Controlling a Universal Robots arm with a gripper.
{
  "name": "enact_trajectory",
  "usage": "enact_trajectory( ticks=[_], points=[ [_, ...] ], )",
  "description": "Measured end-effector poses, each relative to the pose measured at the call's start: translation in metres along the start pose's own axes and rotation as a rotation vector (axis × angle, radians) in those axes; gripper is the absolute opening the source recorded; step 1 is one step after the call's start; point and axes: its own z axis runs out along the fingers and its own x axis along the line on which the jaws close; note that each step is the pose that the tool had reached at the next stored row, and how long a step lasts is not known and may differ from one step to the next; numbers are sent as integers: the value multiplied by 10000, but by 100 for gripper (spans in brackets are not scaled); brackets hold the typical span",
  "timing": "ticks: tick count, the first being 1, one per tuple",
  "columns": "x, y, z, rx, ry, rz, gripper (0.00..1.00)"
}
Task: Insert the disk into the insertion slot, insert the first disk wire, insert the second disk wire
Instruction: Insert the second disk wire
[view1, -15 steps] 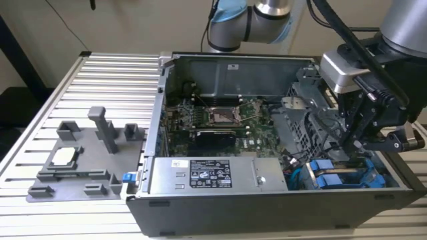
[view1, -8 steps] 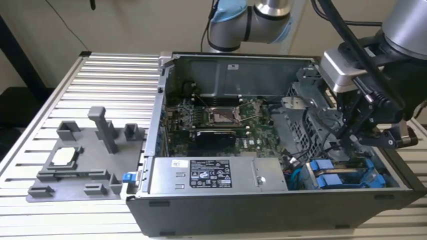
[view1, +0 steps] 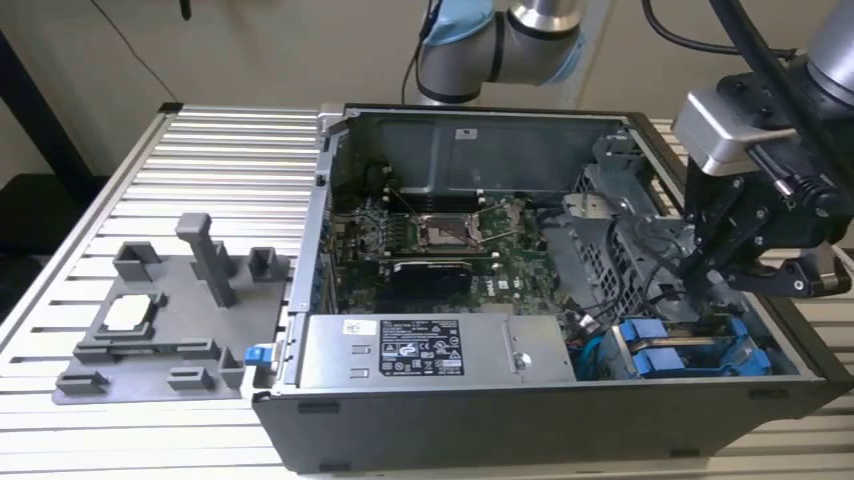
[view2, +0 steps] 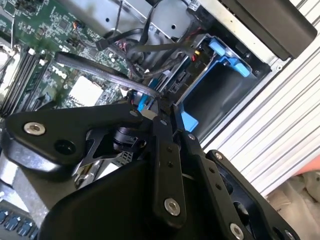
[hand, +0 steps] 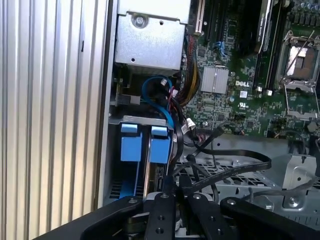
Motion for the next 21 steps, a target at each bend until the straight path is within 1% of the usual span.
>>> enact_trajectory(
  ticks=[2,3,5,7,12,19,21],
  points=[
    [6,-50,9,-116,-11,13,16],
    [8,-65,17,-155,-16,18,16],
    [12,-73,40,-202,-20,36,16],
    [15,-72,64,-221,-18,105,16],
    [23,-73,124,-208,-4,410,16],
    [33,-80,196,-277,-1,614,16],
    [38,-92,213,-307,-2,637,16]
  ],
)
